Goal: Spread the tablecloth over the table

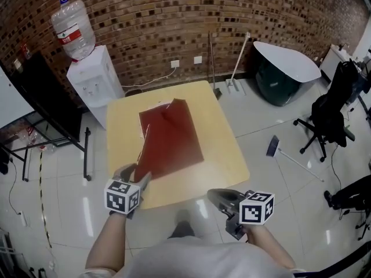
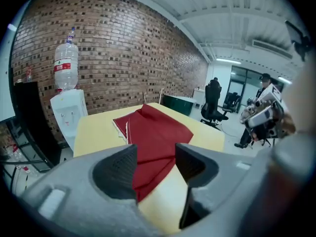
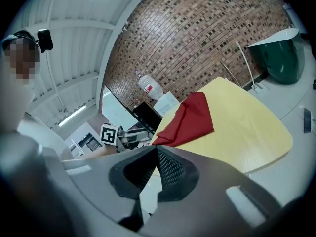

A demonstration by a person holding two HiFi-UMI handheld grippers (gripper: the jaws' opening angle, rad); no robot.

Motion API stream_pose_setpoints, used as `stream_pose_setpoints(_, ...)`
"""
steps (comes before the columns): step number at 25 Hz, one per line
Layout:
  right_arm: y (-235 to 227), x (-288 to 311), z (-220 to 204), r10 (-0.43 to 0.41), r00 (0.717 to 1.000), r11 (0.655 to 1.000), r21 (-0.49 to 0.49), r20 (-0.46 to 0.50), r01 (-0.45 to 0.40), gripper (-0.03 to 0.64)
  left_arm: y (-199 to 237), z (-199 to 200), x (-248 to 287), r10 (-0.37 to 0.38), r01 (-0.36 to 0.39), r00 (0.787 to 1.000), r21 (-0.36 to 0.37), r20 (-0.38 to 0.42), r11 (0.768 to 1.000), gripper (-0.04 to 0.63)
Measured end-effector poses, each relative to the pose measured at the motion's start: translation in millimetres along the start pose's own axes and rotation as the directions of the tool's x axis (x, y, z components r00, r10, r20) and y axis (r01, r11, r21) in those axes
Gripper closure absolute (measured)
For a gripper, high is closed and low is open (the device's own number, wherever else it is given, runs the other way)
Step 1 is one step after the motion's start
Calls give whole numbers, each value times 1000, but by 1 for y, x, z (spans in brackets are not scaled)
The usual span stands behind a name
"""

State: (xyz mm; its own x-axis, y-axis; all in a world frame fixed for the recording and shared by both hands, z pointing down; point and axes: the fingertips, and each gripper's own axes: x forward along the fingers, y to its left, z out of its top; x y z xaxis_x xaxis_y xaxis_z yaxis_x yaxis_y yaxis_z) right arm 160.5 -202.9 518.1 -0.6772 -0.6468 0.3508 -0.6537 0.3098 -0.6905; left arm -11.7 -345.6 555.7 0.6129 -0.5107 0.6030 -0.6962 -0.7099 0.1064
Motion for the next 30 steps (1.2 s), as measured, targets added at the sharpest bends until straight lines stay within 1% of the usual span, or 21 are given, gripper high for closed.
stream_pose_setpoints(3,-14,16,6,0,1000,1000,22,-19,0,618,16,-15,25,11,-9,997,20,-76,1000,336)
stream_pose_setpoints(5,-21,26,10,3,1000,1000,28,-29,-2,618,24,-24,38,7,-5,993,19,-114,1000,320)
stream_pose_setpoints(9,-33,44,16,4,999,999,40,-48,-2,618,29,-37,60,-47,39,987,-58,-152,998,287)
stream_pose_setpoints(15,-41,57,19,6,998,999,54,-64,-2,618,35,-42,78,-81,59,980,-125,-180,990,290)
stream_pose_setpoints(17,-47,58,19,-5,998,998,64,-64,9,618,35,-42,80,-100,73,978,-151,-183,986,324)
stream_pose_setpoints(19,-51,60,20,-12,998,997,79,-60,17,618,35,-40,80,-115,84,976,-168,-184,982,415)
stream_pose_setpoints(22,-55,62,24,-12,999,995,103,-51,18,618,37,-37,80,-108,80,976,-150,-190,985,554)
stream_pose_setpoints(25,-62,63,26,-32,998,994,103,-49,37,618,36,-31,77,-119,94,976,-136,-184,986,566)
stream_pose_setpoints(30,-85,68,33,-97,994,992,72,-44,100,618,36,-22,70,-127,105,977,-134,-170,985,569)
